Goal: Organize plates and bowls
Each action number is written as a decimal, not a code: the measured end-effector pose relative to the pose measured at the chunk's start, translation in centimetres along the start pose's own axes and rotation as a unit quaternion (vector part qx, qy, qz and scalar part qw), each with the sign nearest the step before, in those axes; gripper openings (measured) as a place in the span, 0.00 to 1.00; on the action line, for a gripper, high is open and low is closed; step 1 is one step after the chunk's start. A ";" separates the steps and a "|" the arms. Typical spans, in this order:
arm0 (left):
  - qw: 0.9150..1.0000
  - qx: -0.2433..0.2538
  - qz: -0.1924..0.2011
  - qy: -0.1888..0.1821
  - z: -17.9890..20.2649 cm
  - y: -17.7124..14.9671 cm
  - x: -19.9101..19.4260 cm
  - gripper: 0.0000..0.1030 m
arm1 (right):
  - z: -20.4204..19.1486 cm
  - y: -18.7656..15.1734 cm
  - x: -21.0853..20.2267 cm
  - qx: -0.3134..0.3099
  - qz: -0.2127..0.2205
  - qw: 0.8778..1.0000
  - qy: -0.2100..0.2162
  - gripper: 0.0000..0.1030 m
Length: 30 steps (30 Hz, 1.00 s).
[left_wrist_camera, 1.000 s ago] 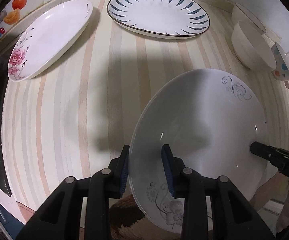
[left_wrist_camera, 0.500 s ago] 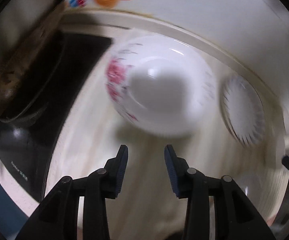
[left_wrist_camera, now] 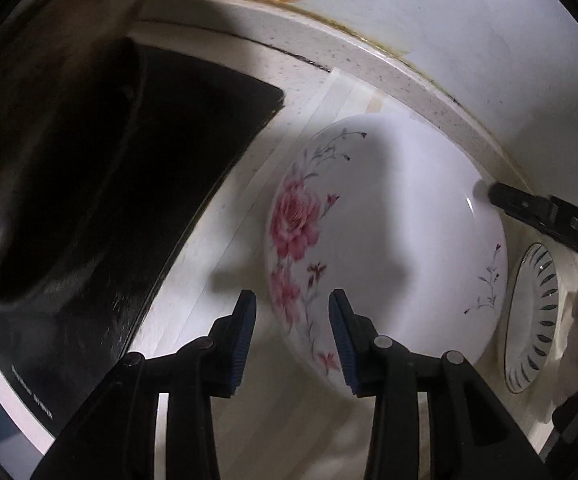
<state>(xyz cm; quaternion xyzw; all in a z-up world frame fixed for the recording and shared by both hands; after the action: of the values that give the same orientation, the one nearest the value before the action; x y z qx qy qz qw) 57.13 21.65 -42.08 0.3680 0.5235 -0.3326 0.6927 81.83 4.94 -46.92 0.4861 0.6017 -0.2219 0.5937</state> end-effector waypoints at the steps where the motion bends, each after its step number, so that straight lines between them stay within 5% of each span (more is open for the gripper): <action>1: 1.000 0.003 -0.002 -0.001 0.2 0.3 0.4 0.34 | 0.1 0.1 0.6 -0.003 -0.007 1.000 0.001 0.33; 4: 1.000 0.012 -0.009 0.002 0.4 0.4 1.1 0.29 | 0.5 0.1 2.2 -0.005 -0.029 1.000 0.006 0.21; 17: 1.000 0.012 0.001 -0.020 0.1 -0.2 -0.6 0.27 | 1.5 -1.2 1.6 0.023 -0.021 0.998 0.048 0.20; 30: 0.995 0.075 0.025 -0.062 3.3 -3.3 -8.9 0.27 | 3.8 -7.6 -6.1 0.060 -0.013 0.997 0.052 0.19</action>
<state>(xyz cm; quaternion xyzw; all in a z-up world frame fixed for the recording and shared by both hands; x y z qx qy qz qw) 53.89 17.81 -33.33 0.4104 0.4437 -0.3758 0.7025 76.25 -3.52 -44.33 0.5239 0.6237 -0.2402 0.5280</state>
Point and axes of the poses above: each gripper's, at about its wrist camera, not at the fingertips, and x roughly the way its jaws point, z to its right, y to its top, the point moved 7 cm from there along x, roughly the way its jaws point, and after that the axes turned 5 degrees about -x, right-handed, at the moved point
